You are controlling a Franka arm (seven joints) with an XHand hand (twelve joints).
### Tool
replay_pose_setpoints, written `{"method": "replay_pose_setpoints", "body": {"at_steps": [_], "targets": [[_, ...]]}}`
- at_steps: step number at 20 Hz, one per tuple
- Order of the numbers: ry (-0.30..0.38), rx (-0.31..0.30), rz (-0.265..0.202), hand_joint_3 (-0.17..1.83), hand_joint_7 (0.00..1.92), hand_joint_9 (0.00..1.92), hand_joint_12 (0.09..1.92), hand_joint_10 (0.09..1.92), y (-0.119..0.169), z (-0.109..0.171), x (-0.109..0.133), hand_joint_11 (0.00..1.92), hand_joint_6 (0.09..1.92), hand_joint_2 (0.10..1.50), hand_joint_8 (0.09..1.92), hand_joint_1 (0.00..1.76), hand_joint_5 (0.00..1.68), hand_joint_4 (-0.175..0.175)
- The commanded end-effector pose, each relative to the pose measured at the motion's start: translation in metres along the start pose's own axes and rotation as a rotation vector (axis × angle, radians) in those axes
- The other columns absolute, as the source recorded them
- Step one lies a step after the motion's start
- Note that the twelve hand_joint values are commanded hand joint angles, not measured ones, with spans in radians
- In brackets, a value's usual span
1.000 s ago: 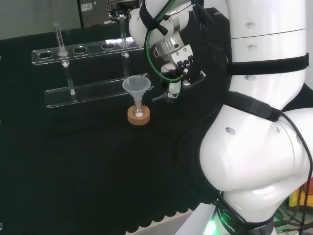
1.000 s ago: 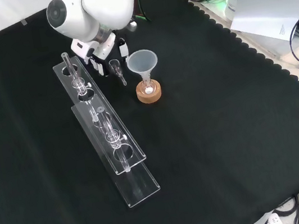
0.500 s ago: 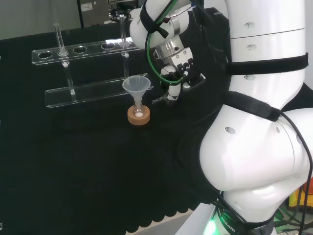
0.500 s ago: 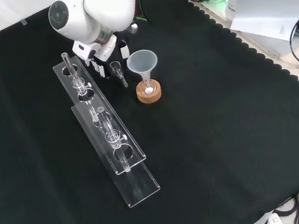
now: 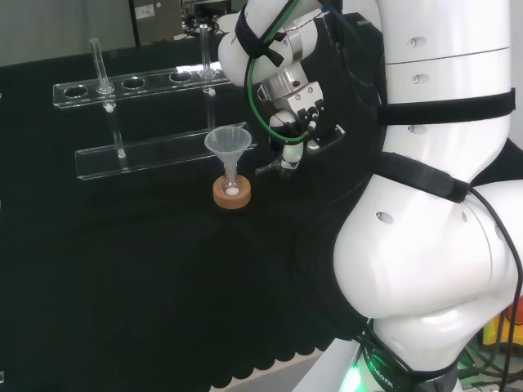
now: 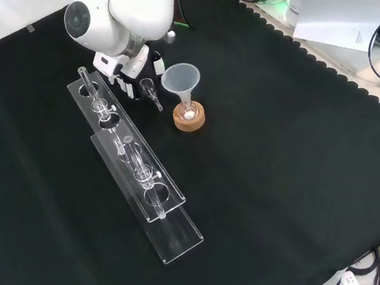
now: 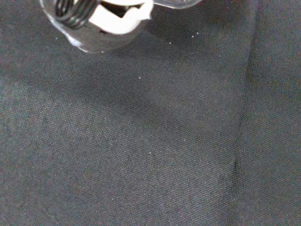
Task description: Put the weighing funnel back on the table.
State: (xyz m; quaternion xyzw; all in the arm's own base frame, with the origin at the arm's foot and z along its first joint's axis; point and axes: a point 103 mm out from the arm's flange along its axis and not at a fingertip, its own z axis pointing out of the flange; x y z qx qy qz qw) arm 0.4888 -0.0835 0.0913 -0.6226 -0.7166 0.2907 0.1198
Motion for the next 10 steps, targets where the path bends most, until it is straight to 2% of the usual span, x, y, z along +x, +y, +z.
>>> {"method": "replay_pose_setpoints", "body": {"at_steps": [1, 8, 10], "targets": [[-0.009, 0.003, 0.004, 0.46, 0.89, 1.00, 1.17, 0.41, 0.0014, 0.0027, 0.0026, 0.66, 1.02, 0.88, 0.66, 1.06, 1.02, 0.105], [-0.015, 0.002, 0.015, 0.10, 0.76, 0.92, 1.19, 0.47, 0.0011, 0.0038, 0.0043, 0.63, 1.09, 1.09, 0.73, 1.02, 0.93, 0.118], [-0.013, -0.006, 0.018, 0.06, 0.72, 0.90, 1.18, 0.48, -0.0001, 0.0030, 0.0041, 0.62, 0.95, 1.09, 0.73, 0.99, 0.82, 0.036]]}}
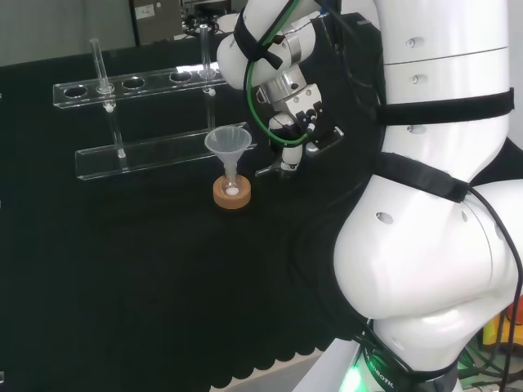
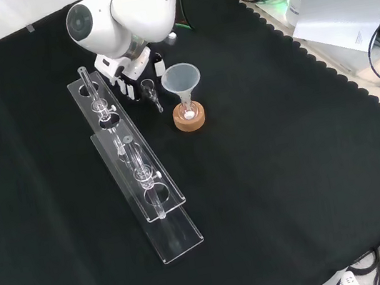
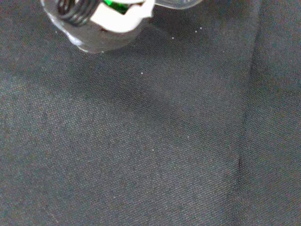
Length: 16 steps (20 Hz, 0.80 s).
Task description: Put the weighing funnel back on the table.
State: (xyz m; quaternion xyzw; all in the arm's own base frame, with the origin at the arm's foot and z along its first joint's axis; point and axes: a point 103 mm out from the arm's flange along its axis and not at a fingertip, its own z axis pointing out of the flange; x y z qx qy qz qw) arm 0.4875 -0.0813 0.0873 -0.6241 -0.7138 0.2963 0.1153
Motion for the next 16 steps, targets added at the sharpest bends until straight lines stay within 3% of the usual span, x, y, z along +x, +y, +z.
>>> {"method": "replay_pose_setpoints", "body": {"at_steps": [1, 5, 10, 16], "targets": [[0.001, -0.013, 0.009, 0.05, 0.71, 0.89, 1.18, 0.48, -0.0021, -0.0010, 0.0007, 0.62, 0.89, 1.08, 0.72, 0.98, 0.78, 0.014], [-0.002, -0.016, 0.016, 0.08, 0.65, 0.84, 1.19, 0.49, -0.0042, -0.0018, 0.0009, 0.58, 0.79, 1.04, 0.72, 0.96, 0.65, -0.013], [-0.025, -0.014, 0.021, 0.58, 0.58, 0.78, 1.23, 0.55, -0.0060, 0.0006, 0.0017, 0.52, 0.72, 0.78, 0.74, 0.94, 0.53, -0.021], [-0.035, -0.024, 0.027, 0.65, 0.56, 0.76, 1.24, 0.55, -0.0082, 0.0039, 0.0032, 0.51, 0.69, 0.73, 0.73, 0.94, 0.50, -0.021]]}}
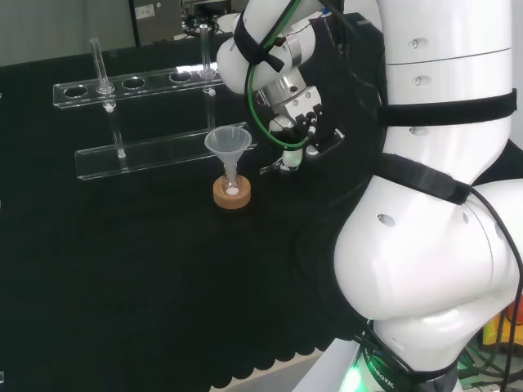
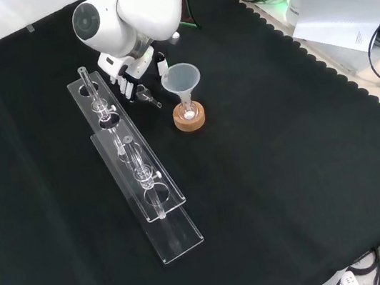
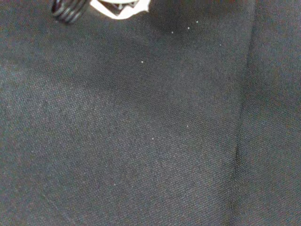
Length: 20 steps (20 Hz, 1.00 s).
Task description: Put the weighing funnel back on the table.
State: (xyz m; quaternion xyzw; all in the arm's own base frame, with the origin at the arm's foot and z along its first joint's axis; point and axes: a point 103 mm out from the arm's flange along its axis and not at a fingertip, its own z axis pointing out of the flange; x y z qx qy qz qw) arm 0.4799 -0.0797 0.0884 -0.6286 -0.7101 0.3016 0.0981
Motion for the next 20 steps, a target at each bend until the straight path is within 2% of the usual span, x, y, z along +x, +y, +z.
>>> {"method": "replay_pose_setpoints", "body": {"at_steps": [1, 5, 9, 15, 20], "targets": [[-0.004, -0.019, 0.006, 0.66, 0.56, 0.76, 1.24, 0.55, -0.002, 0.001, 0.000, 0.51, 0.69, 0.73, 0.73, 0.94, 0.50, -0.021], [0.020, -0.058, 0.010, 0.68, 0.49, 0.71, 1.27, 0.57, -0.007, -0.006, -0.006, 0.47, 0.58, 0.70, 0.75, 0.93, 0.43, -0.028], [0.037, -0.092, 0.020, 0.69, 0.40, 0.63, 1.29, 0.62, -0.017, -0.017, -0.014, 0.42, 0.31, 0.67, 0.76, 0.90, 0.36, -0.039], [0.057, -0.143, 0.053, 0.68, 0.39, 0.61, 1.30, 0.63, -0.040, -0.037, -0.034, 0.41, 0.22, 0.67, 0.75, 0.89, 0.37, -0.040], [0.104, -0.187, 0.080, 0.67, 0.39, 0.60, 1.30, 0.63, -0.068, -0.051, -0.049, 0.40, 0.17, 0.67, 0.75, 0.88, 0.39, -0.040]]}}
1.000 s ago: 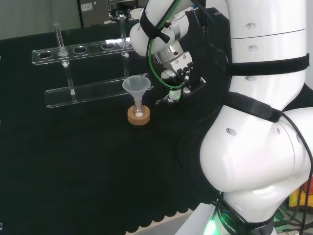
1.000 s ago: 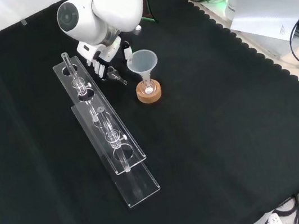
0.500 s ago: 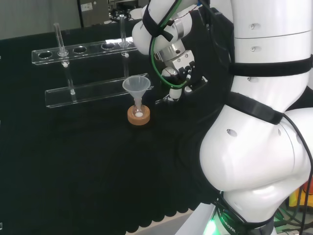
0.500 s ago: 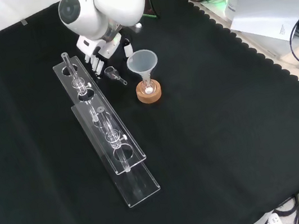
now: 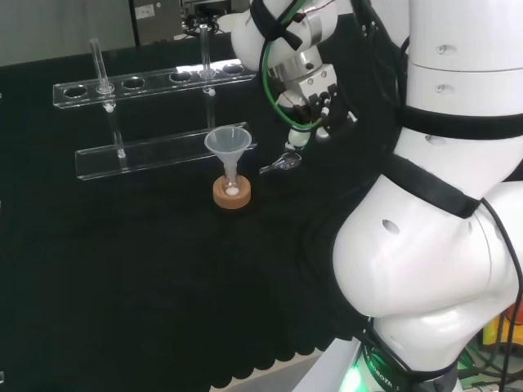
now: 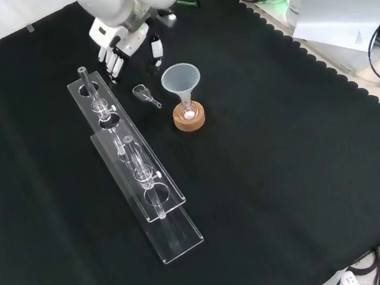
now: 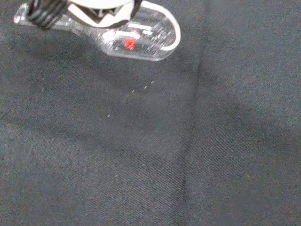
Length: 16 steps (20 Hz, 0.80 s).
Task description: Put the weighing funnel back on the table.
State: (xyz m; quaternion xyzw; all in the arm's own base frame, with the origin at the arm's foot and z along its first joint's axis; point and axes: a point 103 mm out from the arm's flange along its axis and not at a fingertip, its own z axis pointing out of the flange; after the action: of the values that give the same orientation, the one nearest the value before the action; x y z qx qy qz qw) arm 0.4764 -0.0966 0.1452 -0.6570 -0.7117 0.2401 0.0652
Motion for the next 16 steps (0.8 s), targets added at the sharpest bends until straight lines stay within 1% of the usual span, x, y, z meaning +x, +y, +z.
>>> {"method": "replay_pose_setpoints", "body": {"at_steps": [1, 6, 8, 16], "targets": [[0.061, -0.062, 0.041, 0.67, 0.39, 0.60, 1.30, 0.63, -0.036, -0.022, -0.023, 0.40, 0.16, 0.67, 0.75, 0.88, 0.40, -0.040], [0.101, -0.105, 0.059, 0.66, 0.39, 0.60, 1.30, 0.63, -0.063, -0.039, -0.029, 0.40, 0.15, 0.67, 0.74, 0.88, 0.40, -0.039], [0.107, -0.119, 0.066, 0.66, 0.39, 0.60, 1.30, 0.63, -0.074, -0.044, -0.030, 0.39, 0.15, 0.67, 0.74, 0.88, 0.41, -0.038], [0.127, -0.170, 0.076, 0.66, 0.40, 0.60, 1.30, 0.62, -0.115, -0.058, -0.025, 0.39, 0.14, 0.68, 0.74, 0.87, 0.42, -0.038]]}}
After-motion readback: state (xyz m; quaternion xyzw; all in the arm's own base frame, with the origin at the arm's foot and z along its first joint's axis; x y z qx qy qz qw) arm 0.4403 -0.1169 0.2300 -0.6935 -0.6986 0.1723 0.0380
